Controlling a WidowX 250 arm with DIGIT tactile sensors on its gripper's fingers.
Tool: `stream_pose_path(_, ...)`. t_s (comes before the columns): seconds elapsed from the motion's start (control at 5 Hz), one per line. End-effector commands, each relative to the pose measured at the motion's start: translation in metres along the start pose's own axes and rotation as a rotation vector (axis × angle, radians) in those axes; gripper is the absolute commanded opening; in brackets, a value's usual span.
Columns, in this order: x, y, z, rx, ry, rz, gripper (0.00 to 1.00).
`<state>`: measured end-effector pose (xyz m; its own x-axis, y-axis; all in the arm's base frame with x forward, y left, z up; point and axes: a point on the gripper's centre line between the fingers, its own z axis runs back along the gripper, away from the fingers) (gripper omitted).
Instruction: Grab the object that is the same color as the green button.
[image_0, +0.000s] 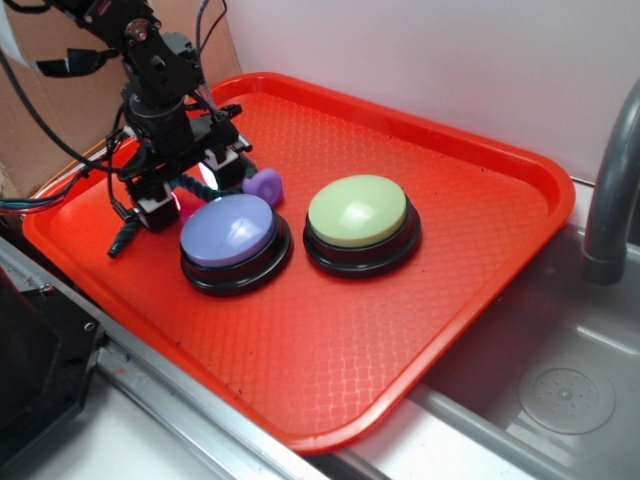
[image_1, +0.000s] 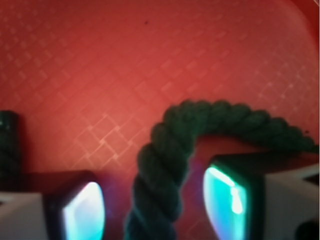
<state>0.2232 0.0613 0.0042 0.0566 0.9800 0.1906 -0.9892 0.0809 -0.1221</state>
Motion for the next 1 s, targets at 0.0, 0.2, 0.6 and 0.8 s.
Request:
stream_pose_path(0.0, 0.028, -0.011, 0.051, -0.122, 0.023, -0.191, 0.00)
stream_pose_path(0.2, 0.043, -0.026, 0.095, -0.146, 0.057, -0.439, 0.00)
stream_pose_path(0.6, 0.031, -0.043, 0.182, -0.277, 0.174, -0.910, 0.00)
stream_pose_path(0.8, 0.020, -0.041, 0.190, -0.282, 0.139, -0.968, 0.00)
